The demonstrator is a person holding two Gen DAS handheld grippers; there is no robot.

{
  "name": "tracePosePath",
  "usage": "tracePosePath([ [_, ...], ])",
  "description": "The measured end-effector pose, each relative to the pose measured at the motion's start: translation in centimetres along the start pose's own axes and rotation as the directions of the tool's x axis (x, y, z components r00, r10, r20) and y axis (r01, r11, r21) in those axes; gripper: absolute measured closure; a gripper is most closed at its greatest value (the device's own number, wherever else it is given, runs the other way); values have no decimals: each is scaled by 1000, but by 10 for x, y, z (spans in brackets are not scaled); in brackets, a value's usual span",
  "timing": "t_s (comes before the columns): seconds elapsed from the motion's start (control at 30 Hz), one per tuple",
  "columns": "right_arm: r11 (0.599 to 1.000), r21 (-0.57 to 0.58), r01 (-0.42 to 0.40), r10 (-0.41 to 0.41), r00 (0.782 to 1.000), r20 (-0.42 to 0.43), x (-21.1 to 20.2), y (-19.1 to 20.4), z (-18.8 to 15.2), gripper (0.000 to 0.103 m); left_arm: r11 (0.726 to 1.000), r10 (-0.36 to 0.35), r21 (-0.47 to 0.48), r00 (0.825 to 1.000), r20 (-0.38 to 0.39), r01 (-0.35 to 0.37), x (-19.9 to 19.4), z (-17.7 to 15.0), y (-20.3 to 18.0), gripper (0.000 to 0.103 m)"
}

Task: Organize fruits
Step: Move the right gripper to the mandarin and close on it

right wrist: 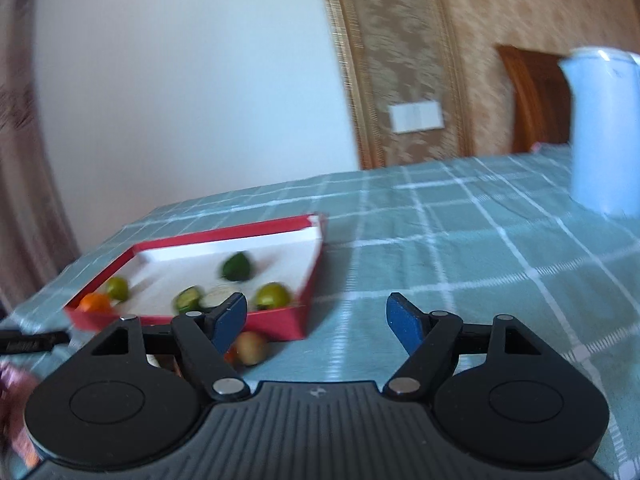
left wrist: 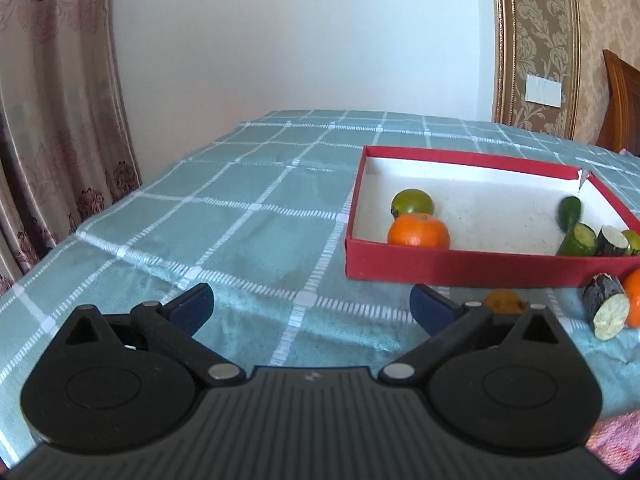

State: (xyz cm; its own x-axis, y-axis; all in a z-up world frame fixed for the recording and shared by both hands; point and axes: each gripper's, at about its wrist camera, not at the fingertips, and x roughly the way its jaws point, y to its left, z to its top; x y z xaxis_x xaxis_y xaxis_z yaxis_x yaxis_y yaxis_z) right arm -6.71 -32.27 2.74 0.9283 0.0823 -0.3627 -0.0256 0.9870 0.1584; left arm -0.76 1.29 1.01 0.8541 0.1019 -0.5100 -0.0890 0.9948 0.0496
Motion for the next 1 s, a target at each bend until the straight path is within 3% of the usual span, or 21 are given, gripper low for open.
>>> tracePosePath([
  [0.23,985,-164,-61,55,998,-42,-3,46,2,26,997,-37,-71,999,-19,36,2,-1,12,0],
  [0.33,972,-226,-69,55,996,-67,0,61,-1,36,995,-51,-90,999,-21,48,3,-2,15,0],
  [0.73,959,-271,-85,45,987,-151,27,73,-11,37,993,-73,-99,996,-42,69,5,-2,17,0],
  [0.87,949,-300,-100,43,981,-190,36,79,-13,49,992,-76,-100,996,-47,71,7,-2,17,0],
  [1.0,939,-328,-101,33,978,-206,43,82,-15,50,993,-75,-99,996,-49,70,7,-2,17,0],
])
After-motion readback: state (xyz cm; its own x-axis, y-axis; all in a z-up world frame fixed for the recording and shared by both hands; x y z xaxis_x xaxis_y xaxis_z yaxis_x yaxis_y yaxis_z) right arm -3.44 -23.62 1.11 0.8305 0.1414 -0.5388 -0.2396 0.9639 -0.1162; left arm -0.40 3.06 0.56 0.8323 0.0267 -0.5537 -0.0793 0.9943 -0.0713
